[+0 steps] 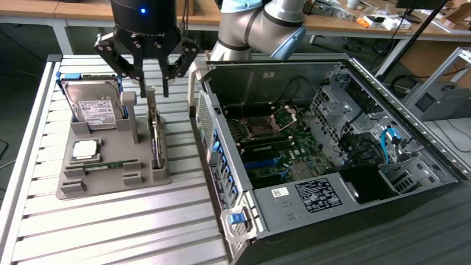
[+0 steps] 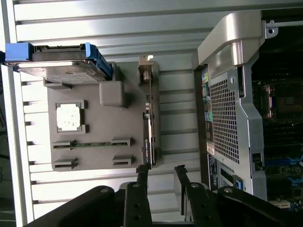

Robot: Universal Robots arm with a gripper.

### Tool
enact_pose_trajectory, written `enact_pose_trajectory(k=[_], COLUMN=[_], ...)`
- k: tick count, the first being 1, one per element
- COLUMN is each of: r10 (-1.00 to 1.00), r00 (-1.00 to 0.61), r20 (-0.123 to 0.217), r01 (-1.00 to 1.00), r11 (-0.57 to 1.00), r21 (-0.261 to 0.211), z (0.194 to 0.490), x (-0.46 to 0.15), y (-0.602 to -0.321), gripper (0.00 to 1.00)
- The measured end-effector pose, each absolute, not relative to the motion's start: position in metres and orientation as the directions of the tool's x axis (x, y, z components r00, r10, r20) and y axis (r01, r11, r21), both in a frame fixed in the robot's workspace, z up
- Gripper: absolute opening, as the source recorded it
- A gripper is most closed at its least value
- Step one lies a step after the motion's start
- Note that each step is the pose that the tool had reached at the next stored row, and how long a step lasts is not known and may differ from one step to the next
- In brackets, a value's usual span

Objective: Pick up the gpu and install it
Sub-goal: 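Pick up the gpu and move the gpu toward the slot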

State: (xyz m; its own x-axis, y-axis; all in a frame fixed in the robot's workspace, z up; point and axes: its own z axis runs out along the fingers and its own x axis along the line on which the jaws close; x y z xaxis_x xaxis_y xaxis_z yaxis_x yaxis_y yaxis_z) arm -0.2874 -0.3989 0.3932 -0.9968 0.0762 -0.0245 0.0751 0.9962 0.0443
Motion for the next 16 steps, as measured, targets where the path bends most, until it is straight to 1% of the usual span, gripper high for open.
enact_pose_trajectory(k=[3, 16], r10=[0.076, 0.076], r00=[-0.997, -0.997], r20=[-0.024, -0.024], r01=[0.075, 0.075], r11=[0.996, 0.996], r21=[0.044, 0.044], z=[0.3932, 0.3856], x=[-0.2874, -0.2874], y=[-0.3989, -0.3989], gripper=[0.48, 0.48])
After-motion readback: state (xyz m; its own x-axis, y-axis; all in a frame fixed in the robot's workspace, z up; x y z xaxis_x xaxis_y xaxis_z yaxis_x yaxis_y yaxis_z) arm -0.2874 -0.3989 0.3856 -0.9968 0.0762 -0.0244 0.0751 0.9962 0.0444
